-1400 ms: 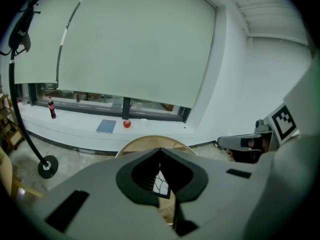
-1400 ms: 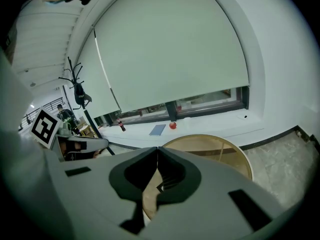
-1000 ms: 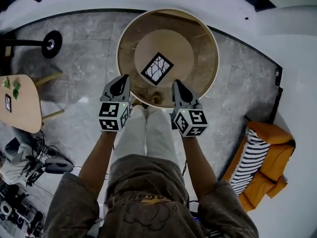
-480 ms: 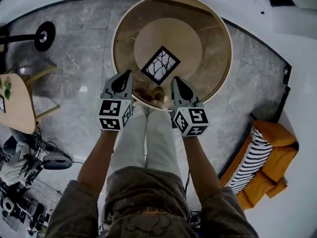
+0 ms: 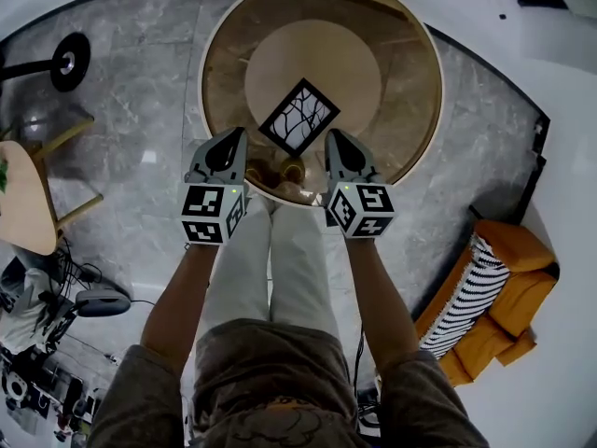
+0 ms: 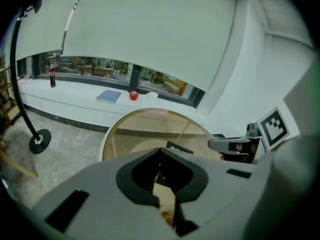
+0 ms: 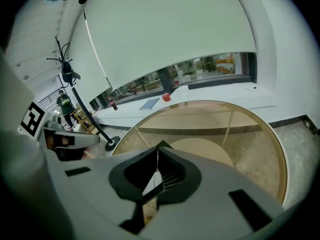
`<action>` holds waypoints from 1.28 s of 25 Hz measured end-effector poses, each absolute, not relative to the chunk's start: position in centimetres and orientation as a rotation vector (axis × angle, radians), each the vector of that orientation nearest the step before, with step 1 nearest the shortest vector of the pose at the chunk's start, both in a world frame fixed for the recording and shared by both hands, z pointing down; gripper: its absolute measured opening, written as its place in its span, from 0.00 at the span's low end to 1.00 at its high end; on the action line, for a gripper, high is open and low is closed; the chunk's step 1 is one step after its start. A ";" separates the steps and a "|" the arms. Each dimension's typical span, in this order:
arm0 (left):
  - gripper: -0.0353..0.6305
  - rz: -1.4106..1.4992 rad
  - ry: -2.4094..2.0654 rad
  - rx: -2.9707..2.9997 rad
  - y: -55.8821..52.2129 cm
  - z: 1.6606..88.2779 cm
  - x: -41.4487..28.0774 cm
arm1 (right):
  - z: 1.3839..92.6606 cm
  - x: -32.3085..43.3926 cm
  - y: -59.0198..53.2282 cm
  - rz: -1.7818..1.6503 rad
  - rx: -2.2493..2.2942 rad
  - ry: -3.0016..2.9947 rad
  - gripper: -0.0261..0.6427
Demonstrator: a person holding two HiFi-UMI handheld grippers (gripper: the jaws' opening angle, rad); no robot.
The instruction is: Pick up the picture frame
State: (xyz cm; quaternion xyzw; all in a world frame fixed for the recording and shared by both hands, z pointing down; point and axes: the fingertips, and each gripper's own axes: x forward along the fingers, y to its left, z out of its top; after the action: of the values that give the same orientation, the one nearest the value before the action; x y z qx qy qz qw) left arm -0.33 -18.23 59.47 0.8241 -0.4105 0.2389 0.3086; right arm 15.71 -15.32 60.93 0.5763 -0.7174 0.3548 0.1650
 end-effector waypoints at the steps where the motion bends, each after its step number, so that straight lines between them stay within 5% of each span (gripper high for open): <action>1: 0.08 0.630 -1.083 2.175 -18.2 59.6 -0.2 | 61.3 15.9 -15.5 1.011 1.637 -2.039 0.07; 14: 0.08 0.642 -1.071 2.144 -18.7 61.3 -0.1 | 66.8 19.6 -16.9 1.093 1.638 -1.955 0.07; 17: 0.08 0.652 -1.066 2.130 -18.7 61.6 -0.2 | 67.4 19.8 -17.0 1.127 1.634 -1.957 0.29; 32: 0.08 0.664 -1.085 2.073 -19.0 62.9 -1.1 | 70.0 19.3 -17.8 1.158 1.552 -1.949 0.33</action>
State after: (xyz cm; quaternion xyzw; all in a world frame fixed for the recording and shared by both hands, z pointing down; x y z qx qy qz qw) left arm -1.09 -19.00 62.90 0.7993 -0.4184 0.2561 0.3471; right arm 19.33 -17.78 70.03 0.5539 -0.6958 0.4133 0.1957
